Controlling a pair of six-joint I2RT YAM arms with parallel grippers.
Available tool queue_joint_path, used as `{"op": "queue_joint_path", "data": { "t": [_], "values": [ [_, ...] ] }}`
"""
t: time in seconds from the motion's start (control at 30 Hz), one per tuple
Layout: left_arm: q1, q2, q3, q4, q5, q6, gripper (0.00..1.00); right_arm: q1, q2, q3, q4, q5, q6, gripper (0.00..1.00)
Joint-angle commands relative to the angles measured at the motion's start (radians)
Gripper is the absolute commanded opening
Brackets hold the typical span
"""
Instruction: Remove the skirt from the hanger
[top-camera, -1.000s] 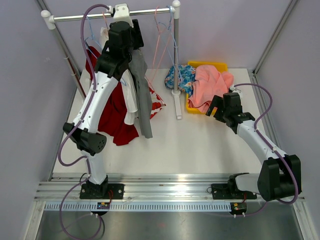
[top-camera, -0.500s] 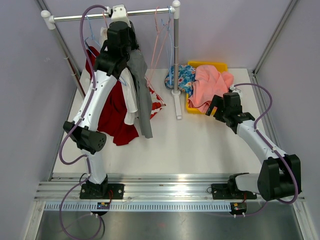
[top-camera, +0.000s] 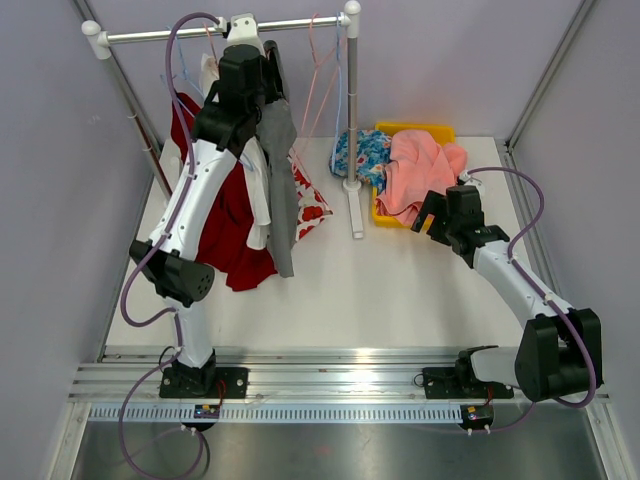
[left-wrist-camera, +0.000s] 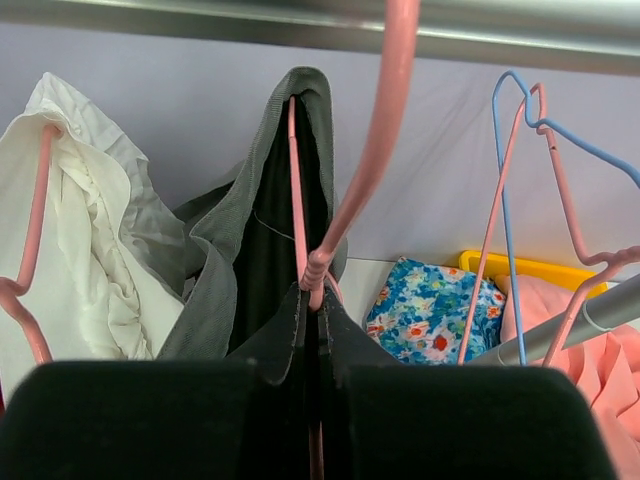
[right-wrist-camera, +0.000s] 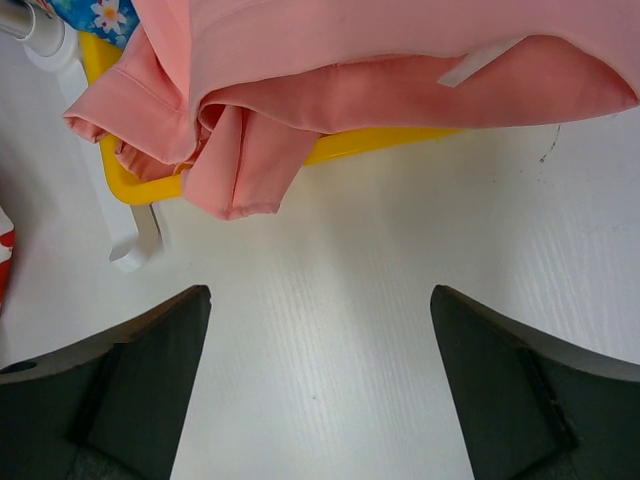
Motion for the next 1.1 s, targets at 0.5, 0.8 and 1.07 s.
{"op": "queue_joint_path", "data": {
  "t": [0.5, 0.8, 1.07],
  "values": [
    [-0.125, -0.191, 0.128, -0.064, -0.078, 0.005, 0.0, 0.209, -0.183, 0.377, -0.033, -0.102, -0.096, 0.99],
    [-0.142, -0.261, 0.009, -0.113, -0.143, -0.046, 0.0, 0.675, -0.095, 0.638, -0.136, 0.055, -0.095, 0.97],
    [-0.142, -0.324, -0.165, -0.022, -0.162, -0.026, 0.0, 0.99, 0.119, 0.842, -0.193, 0.23, -0.156, 0.98]
  ]
}}
